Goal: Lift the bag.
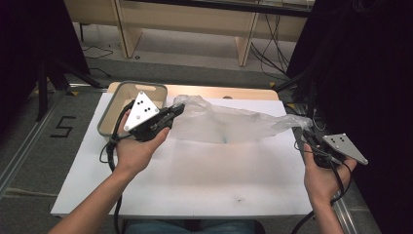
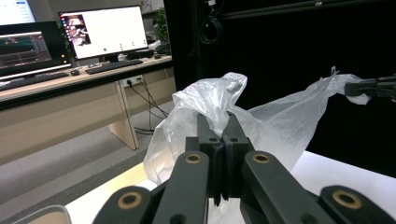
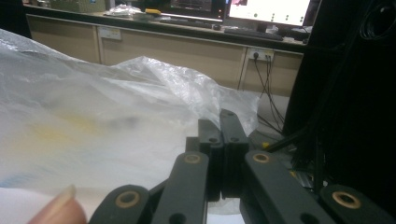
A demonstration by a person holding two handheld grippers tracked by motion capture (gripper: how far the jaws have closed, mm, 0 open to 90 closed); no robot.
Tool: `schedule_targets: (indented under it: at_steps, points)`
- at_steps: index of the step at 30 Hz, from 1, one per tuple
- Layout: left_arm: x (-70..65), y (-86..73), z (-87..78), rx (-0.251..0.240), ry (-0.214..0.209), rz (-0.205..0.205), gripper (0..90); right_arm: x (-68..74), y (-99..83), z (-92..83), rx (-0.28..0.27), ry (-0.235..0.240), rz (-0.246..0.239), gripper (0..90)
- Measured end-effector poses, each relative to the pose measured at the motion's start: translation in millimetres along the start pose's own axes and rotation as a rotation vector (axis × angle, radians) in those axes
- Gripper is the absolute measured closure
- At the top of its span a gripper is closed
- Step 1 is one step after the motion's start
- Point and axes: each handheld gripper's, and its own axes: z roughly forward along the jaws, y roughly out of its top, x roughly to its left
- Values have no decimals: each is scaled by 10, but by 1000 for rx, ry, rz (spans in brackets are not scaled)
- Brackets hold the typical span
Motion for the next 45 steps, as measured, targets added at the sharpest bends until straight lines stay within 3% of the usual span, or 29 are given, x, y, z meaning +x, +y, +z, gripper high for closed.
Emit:
schedule_targets:
  at_steps: [16,22,34,45]
  points:
    - [302,-133,18,32,85,-47,891,194,174,71,-52,49,-26,900]
    - [380,-181,57,41,109,-55,891,204,185,131,-52,50,-20,900]
    - [495,-215,218,57,144,-62,890,226,207,255,-43,49,-8,900]
    - [653,-263,497,103,195,-59,890,214,164,496,-17,44,15,900]
